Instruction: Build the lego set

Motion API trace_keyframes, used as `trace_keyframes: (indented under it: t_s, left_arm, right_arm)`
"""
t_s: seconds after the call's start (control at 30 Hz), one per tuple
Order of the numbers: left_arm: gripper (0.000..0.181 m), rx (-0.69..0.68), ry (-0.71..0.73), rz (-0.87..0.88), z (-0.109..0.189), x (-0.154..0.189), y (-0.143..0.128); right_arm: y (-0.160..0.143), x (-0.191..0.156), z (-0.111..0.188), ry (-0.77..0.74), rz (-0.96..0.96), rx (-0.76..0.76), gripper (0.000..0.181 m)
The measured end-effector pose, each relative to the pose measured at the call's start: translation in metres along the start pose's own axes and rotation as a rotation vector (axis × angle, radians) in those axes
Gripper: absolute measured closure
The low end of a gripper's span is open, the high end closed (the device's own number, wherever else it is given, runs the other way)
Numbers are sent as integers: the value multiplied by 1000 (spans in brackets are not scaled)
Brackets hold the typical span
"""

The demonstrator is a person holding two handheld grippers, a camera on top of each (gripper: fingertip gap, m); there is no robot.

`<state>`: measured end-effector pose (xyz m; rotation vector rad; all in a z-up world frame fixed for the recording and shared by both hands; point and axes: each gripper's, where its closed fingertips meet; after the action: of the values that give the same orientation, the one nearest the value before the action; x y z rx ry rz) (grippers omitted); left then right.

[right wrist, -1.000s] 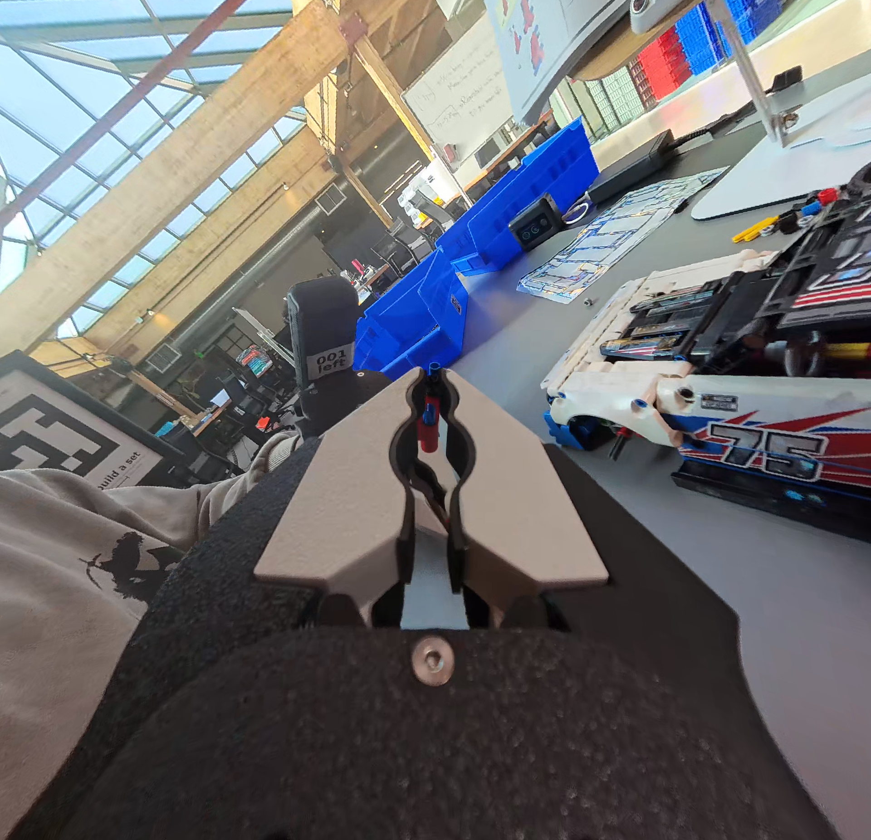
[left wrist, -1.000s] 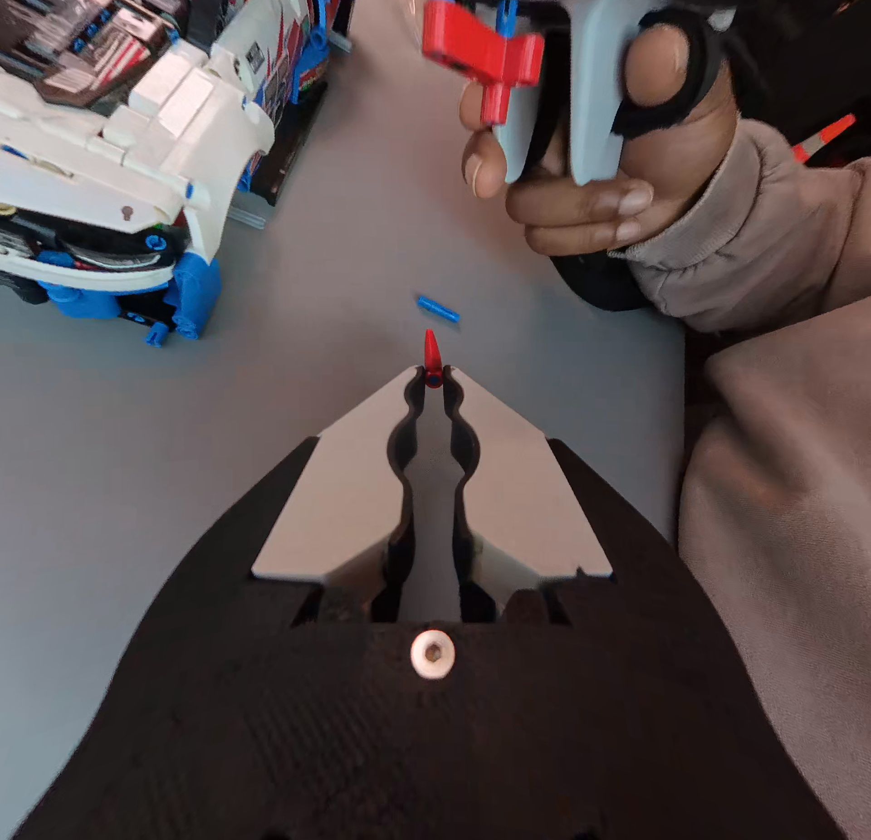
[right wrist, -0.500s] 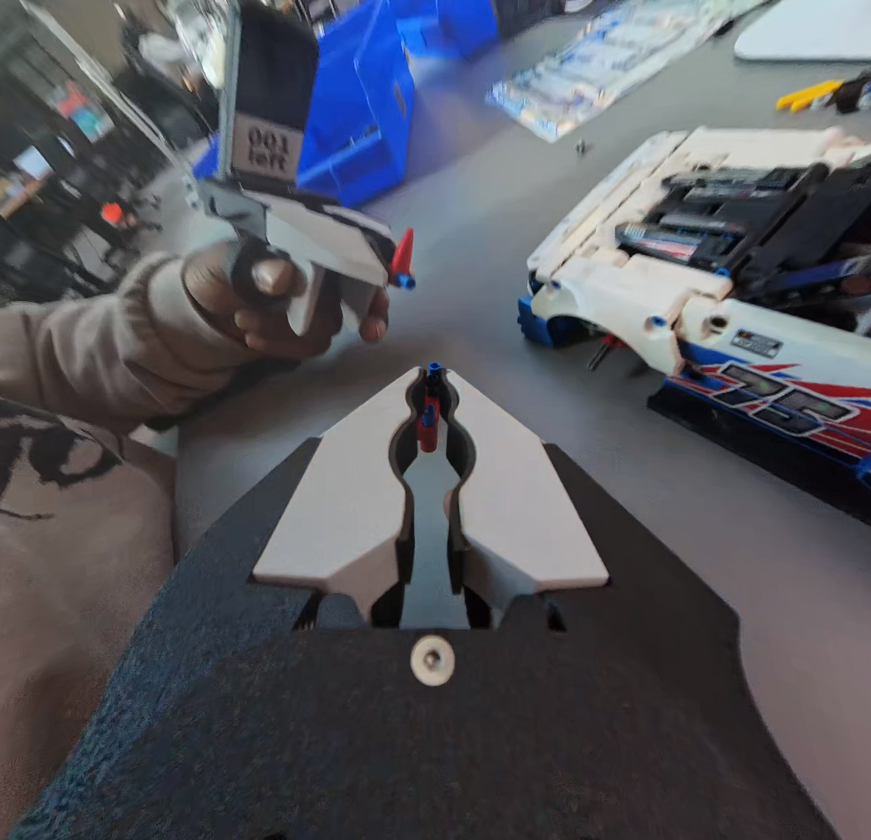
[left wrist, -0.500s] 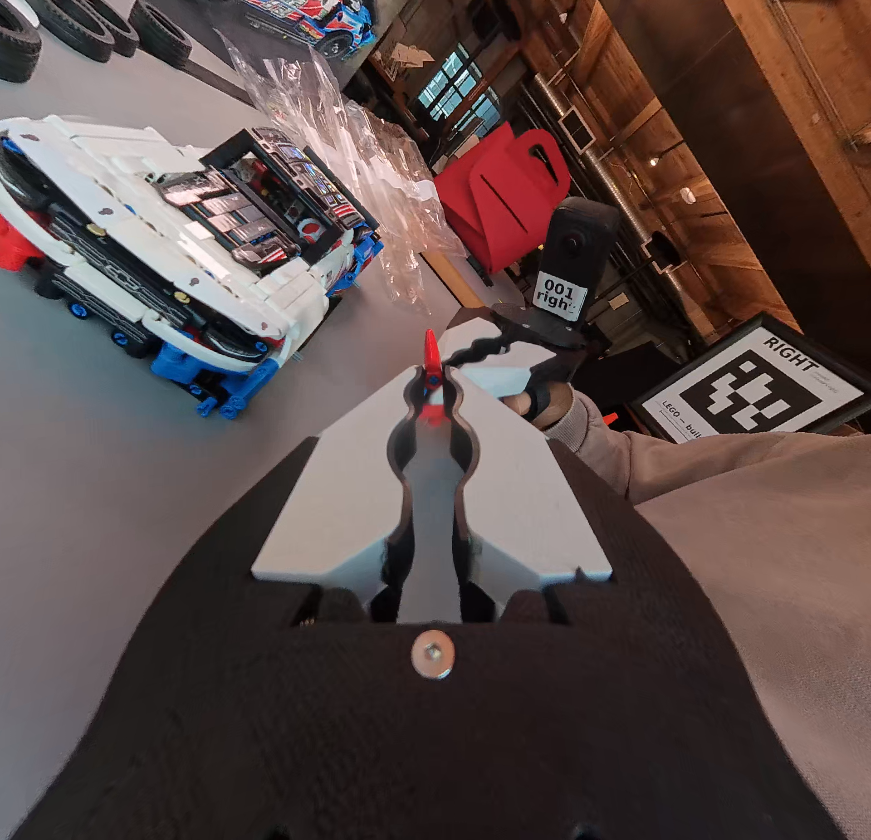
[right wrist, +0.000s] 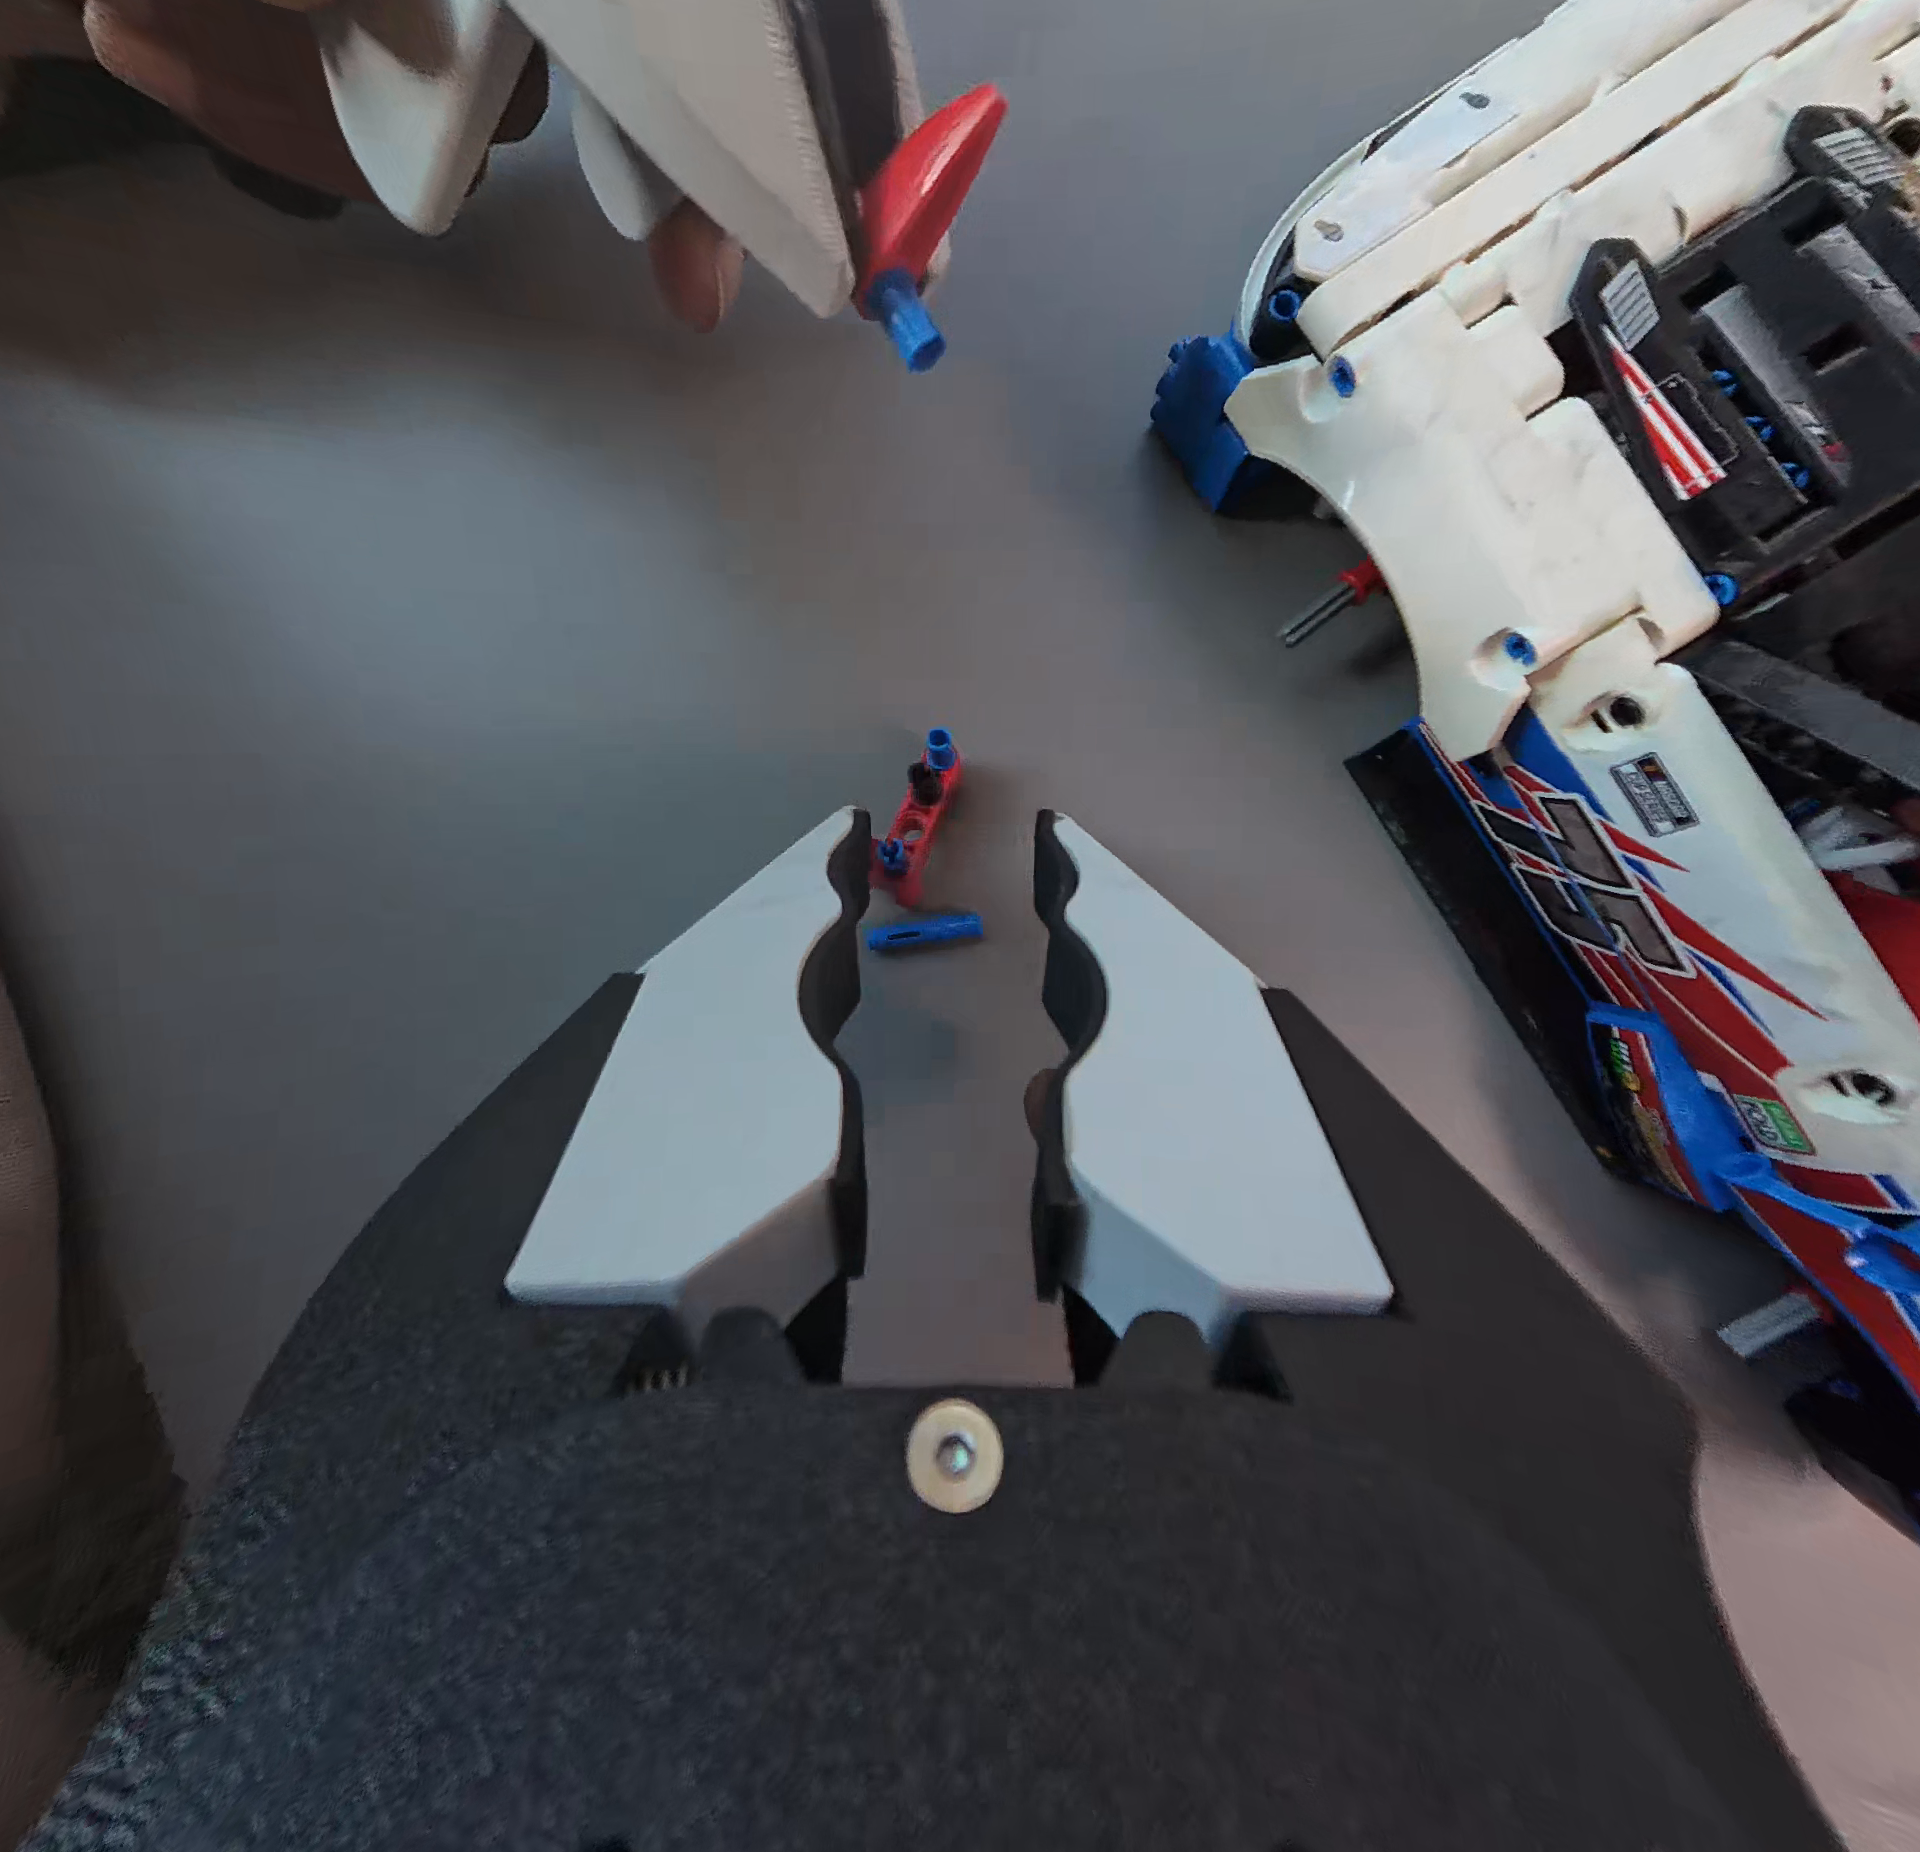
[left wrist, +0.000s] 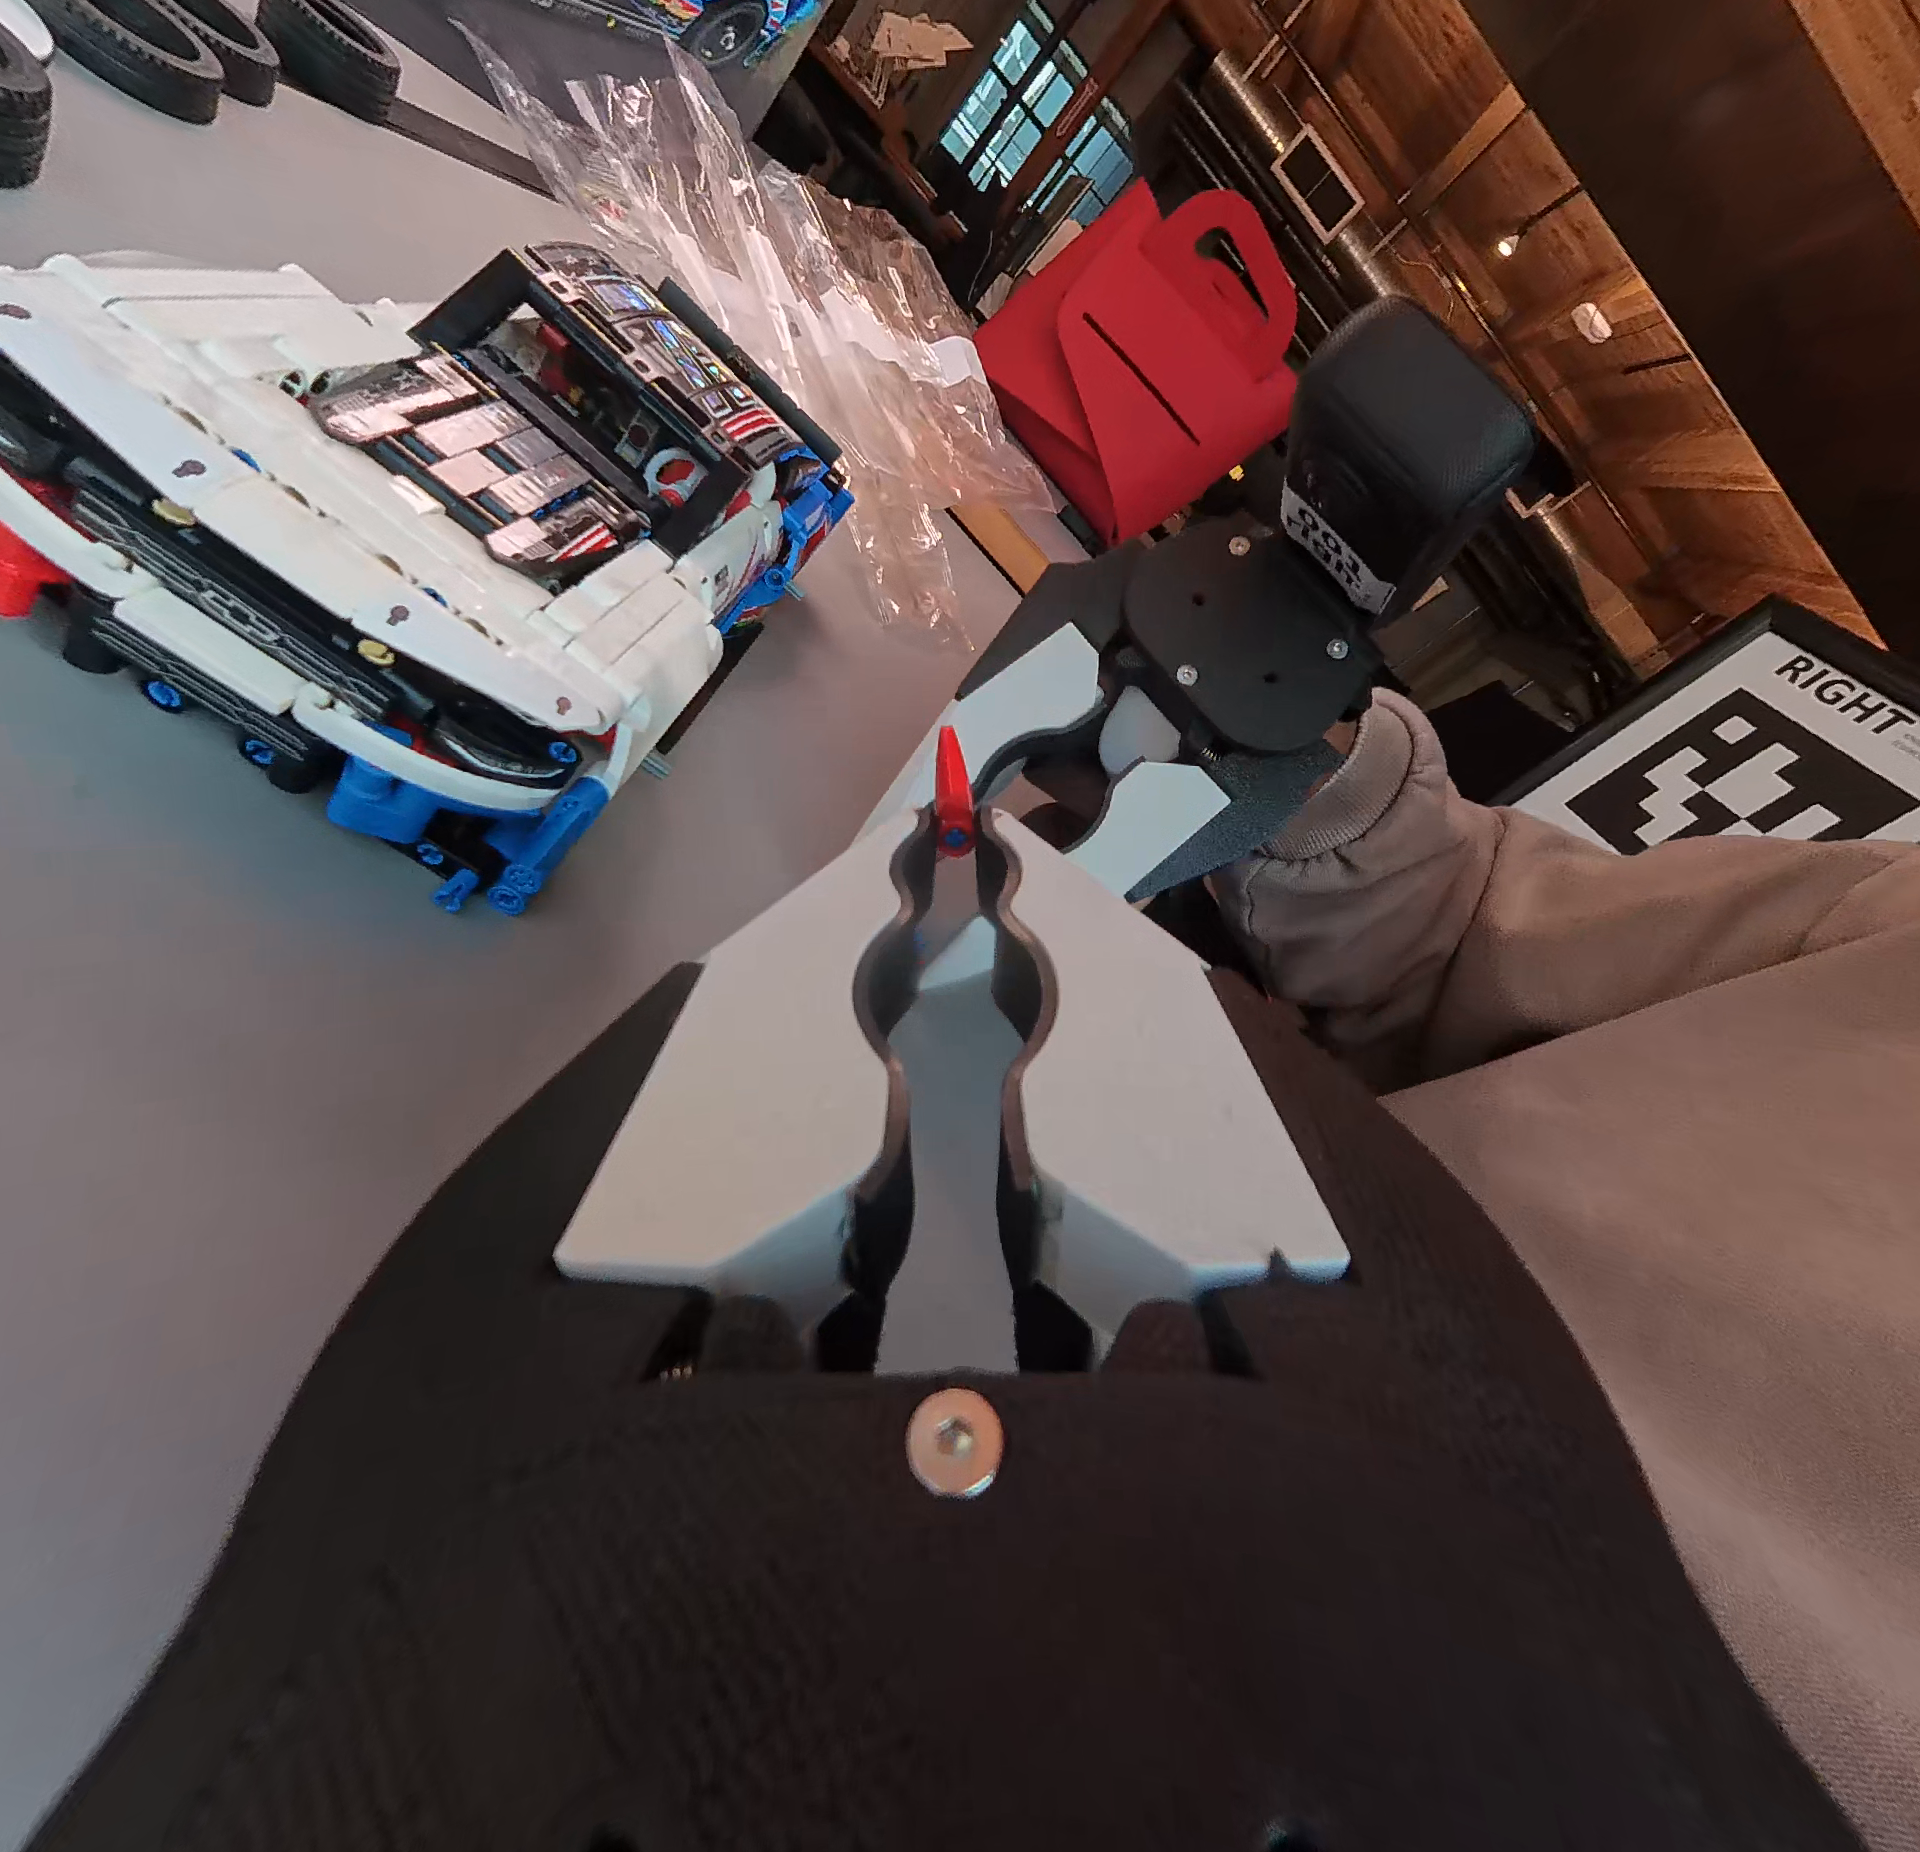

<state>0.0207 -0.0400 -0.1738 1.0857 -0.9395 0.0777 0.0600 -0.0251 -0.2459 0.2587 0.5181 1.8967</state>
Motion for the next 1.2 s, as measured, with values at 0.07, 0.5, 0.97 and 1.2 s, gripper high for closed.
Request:
trace_keyframes:
  t_s: [0.07, 0.5, 0.97, 1.2]
  left_arm:
    - [176, -7, 0, -5, -1, 1, -1]
    - [176, -14, 46, -44, 3, -3, -1]
    - [176, -27, 71, -83, 5, -4, -1]
    - [176, 11, 18, -74, 10, 0, 6]
  right_arm:
    - [0, -2, 0, 35, -19, -47, 151]
    - [-5, 0, -8, -69, 31, -253, 163]
    - [-5, 1, -11, -272, 277, -295, 165]
    - [4, 9, -10, -70, 212, -113, 175]
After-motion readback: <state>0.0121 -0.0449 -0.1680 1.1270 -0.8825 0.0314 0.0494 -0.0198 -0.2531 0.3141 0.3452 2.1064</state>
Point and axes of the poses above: each gripper's, where its closed fingertips meet, z back along the fingers, y out of its top, x = y × z across the jaws, and after that the axes turned 4 degrees about -x, right-handed
